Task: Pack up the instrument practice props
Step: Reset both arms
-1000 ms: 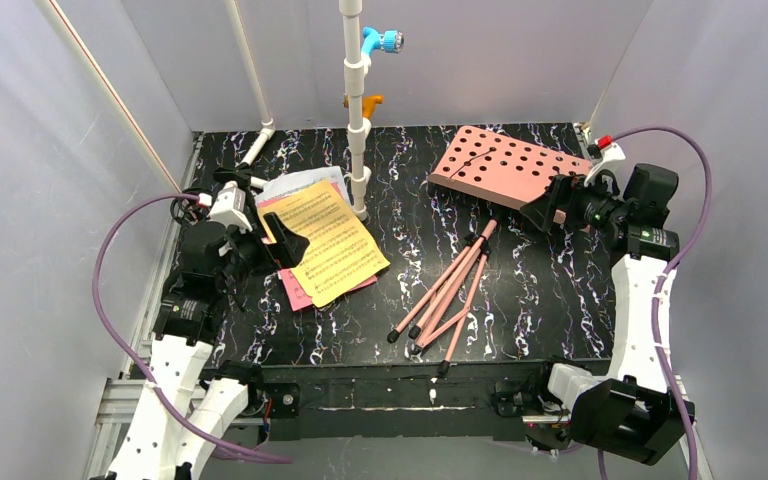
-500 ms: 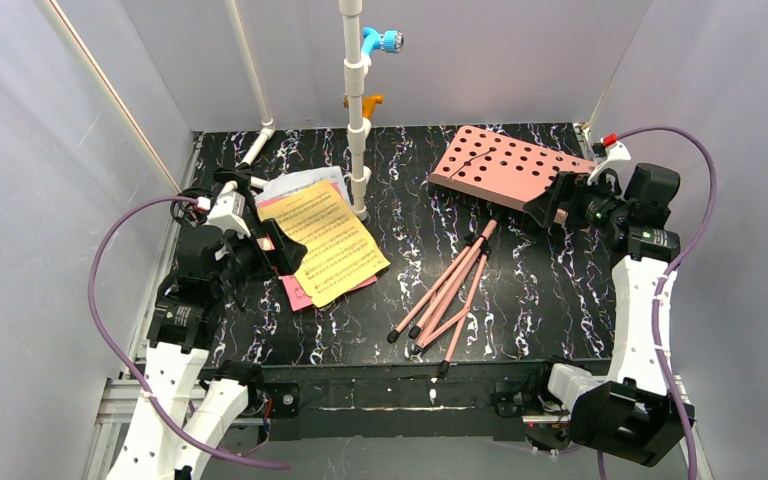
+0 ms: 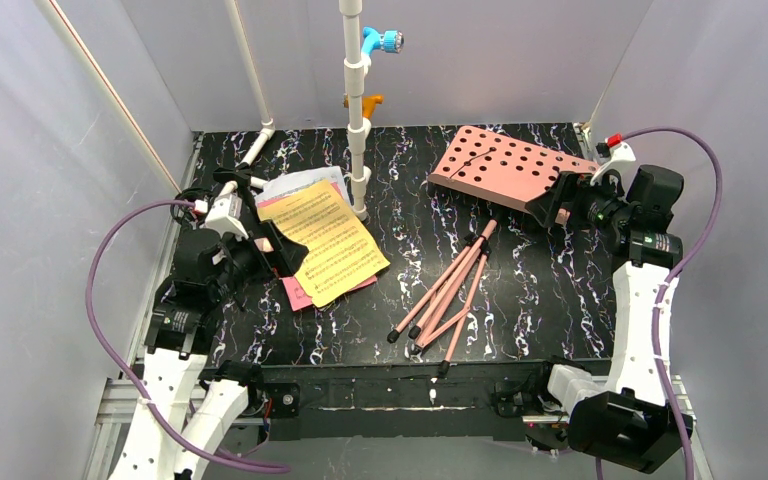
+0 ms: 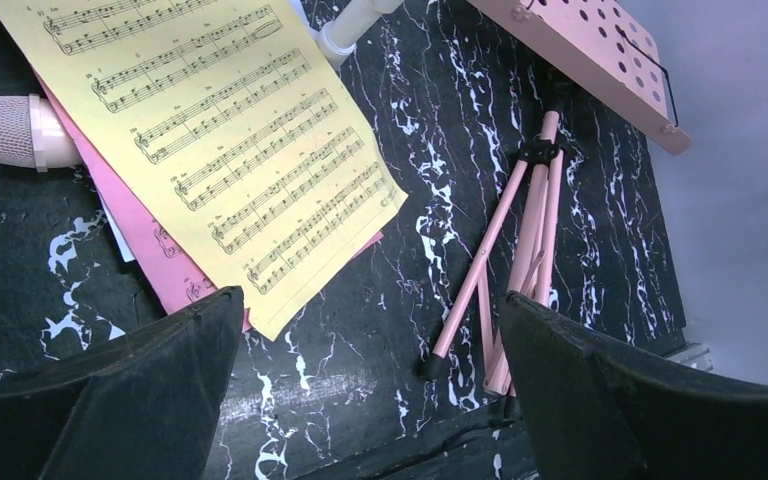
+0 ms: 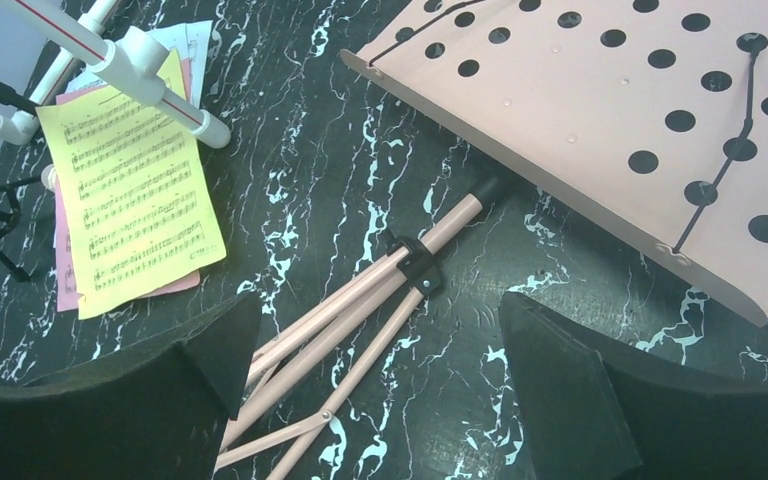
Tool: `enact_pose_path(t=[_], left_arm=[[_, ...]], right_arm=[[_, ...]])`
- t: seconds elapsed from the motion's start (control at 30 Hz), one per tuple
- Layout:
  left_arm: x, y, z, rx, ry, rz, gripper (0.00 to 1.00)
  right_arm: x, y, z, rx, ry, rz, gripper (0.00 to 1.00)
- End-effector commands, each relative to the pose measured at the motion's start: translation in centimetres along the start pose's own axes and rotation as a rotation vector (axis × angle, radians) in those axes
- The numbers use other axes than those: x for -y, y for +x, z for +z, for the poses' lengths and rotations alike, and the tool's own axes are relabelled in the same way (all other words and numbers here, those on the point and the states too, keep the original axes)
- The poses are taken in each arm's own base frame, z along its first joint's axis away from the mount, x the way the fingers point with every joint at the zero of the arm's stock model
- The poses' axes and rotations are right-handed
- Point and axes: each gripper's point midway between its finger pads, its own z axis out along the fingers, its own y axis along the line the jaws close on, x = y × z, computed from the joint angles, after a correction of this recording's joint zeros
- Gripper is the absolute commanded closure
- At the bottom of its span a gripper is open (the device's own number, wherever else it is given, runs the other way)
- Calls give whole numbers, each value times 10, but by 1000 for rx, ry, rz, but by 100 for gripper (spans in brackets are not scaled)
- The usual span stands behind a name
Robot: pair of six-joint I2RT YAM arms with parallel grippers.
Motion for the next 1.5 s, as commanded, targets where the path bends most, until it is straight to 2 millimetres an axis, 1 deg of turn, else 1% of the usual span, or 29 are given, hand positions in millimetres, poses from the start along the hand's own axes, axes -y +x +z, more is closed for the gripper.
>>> enact_pose_path(t=[0.0,0.57,1.47], left_arm=[[8,-3,-8,7,27,-11,2],[1,13,-3,-16,29,-35,2],[1,16,-5,-21,31,-36,2]], right_arm=[[-9,-18,-10,47,-10,-45,2],[-14,-10,-9,30,-52,-44,2],[-16,-8,-10,24,-52,-38,2]])
